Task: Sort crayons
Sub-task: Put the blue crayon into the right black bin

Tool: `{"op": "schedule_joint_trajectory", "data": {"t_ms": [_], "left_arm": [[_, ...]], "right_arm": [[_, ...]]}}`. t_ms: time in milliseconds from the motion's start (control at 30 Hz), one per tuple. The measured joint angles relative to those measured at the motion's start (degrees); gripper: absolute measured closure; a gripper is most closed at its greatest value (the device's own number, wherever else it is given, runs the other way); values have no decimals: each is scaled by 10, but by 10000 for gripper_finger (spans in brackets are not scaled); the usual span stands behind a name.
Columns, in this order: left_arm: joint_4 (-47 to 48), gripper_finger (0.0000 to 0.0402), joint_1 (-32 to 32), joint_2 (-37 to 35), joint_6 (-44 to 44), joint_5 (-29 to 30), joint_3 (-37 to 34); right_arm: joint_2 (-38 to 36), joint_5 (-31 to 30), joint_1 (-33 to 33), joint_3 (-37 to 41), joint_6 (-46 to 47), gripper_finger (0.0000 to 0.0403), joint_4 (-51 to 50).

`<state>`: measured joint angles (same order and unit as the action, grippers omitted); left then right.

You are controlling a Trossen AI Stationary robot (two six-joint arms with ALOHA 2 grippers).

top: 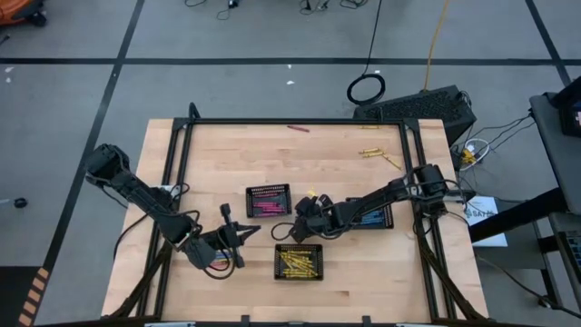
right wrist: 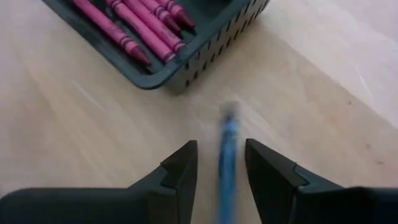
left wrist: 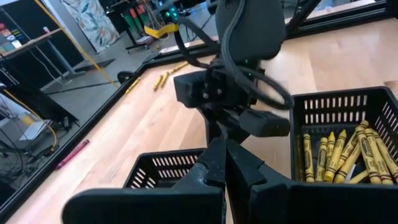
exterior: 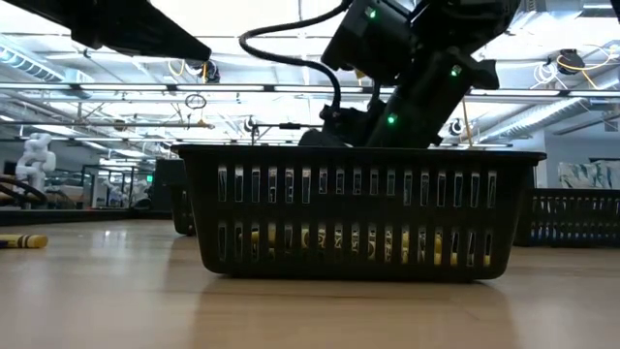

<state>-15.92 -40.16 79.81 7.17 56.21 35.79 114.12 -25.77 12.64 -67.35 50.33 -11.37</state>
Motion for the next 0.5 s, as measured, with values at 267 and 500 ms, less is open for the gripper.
{"op": "schedule_joint_trajectory", "data": {"t_ms": [267,500], "left_arm": [[0,398,0,0,0,0,0],[3,398,0,0,0,-3,0]], "right_arm": [[0,-3,2,-2,-27,351,-46],[-9,-7,16,-1,-64,393,-107]]}}
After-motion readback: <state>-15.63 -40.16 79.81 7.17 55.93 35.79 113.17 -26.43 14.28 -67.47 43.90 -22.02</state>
